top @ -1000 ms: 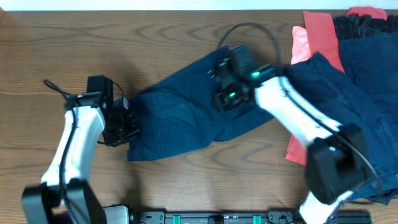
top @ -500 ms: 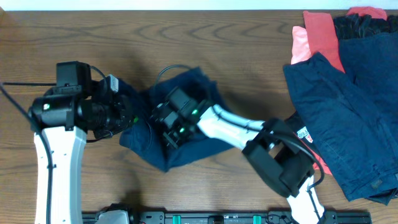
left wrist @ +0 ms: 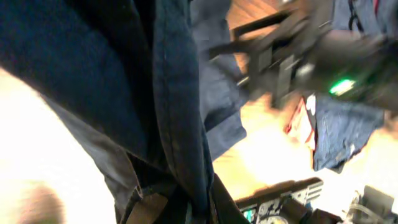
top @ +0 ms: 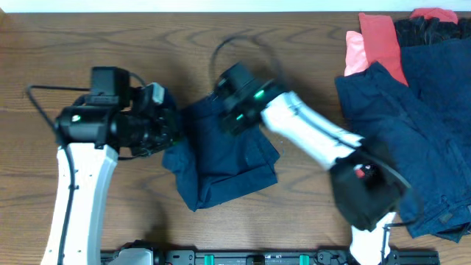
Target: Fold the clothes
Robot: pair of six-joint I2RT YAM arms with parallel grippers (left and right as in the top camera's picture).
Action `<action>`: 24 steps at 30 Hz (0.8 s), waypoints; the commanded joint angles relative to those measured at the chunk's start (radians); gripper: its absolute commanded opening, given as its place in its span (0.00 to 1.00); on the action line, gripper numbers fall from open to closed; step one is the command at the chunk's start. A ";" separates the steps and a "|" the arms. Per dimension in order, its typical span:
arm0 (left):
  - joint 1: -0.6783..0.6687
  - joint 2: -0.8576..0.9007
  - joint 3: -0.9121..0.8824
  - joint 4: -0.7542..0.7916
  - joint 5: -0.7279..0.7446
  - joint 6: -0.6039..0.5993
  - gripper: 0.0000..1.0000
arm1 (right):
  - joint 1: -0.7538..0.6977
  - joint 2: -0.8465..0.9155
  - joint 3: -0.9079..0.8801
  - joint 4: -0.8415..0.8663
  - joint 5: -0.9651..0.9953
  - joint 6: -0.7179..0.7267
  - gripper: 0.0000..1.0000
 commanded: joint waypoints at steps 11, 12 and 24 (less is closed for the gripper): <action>-0.305 0.290 0.008 0.173 0.025 -0.050 0.06 | -0.229 -0.027 -0.043 -0.206 0.188 0.150 0.55; -0.324 0.312 0.008 0.191 0.025 -0.049 0.13 | -0.245 -0.040 -0.043 -0.206 0.182 0.155 0.55; -0.158 0.325 0.112 0.377 -0.295 0.068 0.67 | -0.235 -0.272 -0.043 -0.203 -0.125 -0.034 0.58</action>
